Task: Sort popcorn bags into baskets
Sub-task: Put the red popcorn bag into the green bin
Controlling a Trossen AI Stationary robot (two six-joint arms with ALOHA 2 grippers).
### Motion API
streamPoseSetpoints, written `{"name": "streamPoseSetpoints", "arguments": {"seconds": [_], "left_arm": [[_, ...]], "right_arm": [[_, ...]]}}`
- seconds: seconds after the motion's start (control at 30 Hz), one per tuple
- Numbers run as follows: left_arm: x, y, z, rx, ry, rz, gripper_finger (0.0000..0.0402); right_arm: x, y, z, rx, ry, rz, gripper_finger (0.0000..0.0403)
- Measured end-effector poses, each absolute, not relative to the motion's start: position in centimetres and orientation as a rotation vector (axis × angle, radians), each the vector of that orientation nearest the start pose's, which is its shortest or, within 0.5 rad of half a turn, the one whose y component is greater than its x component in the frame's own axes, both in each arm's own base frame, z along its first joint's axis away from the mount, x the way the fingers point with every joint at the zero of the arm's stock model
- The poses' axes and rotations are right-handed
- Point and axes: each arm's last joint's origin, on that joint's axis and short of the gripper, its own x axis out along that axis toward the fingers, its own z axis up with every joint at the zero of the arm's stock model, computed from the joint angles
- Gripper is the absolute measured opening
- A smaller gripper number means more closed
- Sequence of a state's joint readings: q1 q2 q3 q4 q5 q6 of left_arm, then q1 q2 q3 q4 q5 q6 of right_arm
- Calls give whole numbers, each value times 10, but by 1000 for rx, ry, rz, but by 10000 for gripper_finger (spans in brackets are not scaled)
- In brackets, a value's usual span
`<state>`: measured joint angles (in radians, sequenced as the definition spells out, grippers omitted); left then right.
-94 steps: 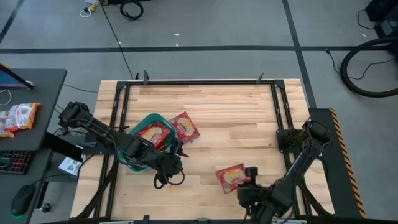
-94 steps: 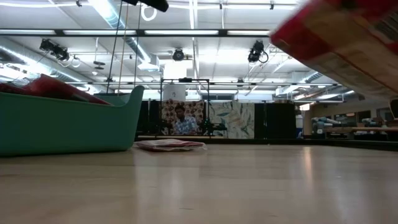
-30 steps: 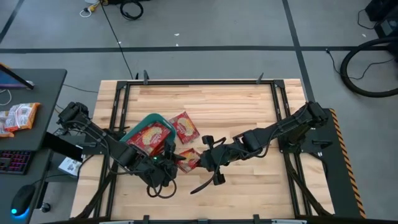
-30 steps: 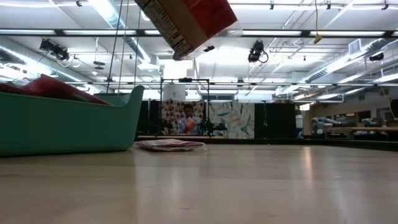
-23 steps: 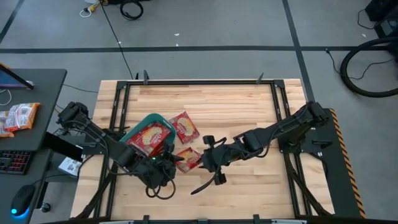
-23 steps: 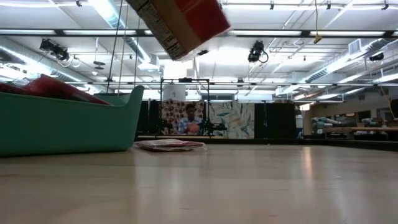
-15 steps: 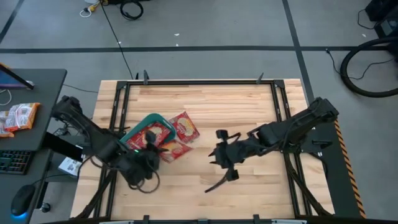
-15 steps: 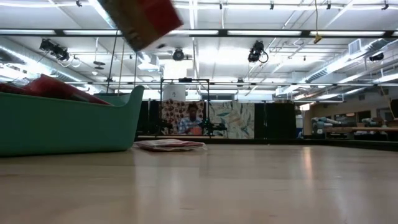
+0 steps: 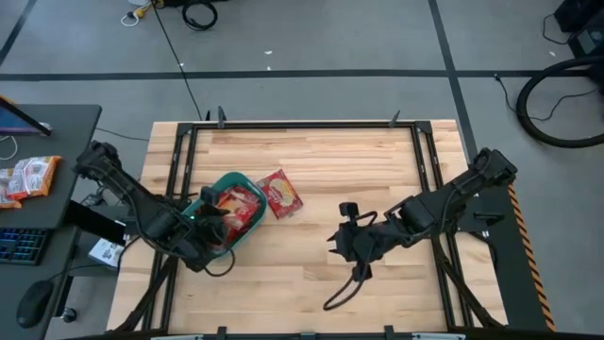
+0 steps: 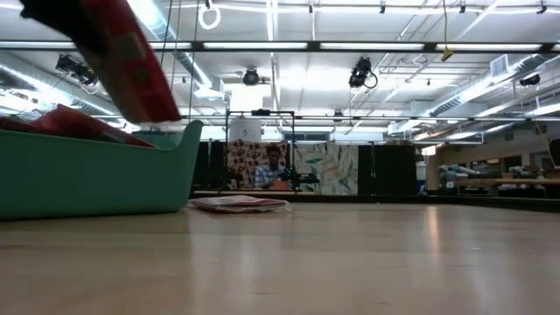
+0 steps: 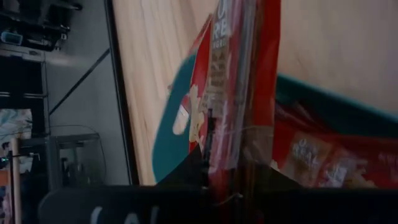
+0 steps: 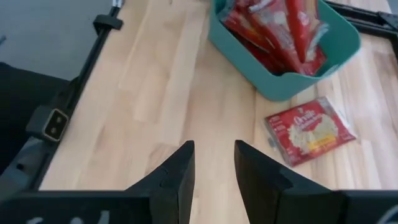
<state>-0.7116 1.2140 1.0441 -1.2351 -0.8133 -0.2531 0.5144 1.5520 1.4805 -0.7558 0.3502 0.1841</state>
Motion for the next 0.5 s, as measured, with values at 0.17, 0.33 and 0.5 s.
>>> {"name": "streamPoseSetpoints", "arguments": {"seconds": [0.17,0.33,0.5], "left_arm": [[149,-100,274,726,964,202,33],[135,-86,277,664,953,159,34],[130,-76,266,701,955,117,34]], "right_arm": [[287,159,319,-190,786,101,117],[287,159,299,-151,807,78,117],[289,161,290,-130,778,93,117]]}}
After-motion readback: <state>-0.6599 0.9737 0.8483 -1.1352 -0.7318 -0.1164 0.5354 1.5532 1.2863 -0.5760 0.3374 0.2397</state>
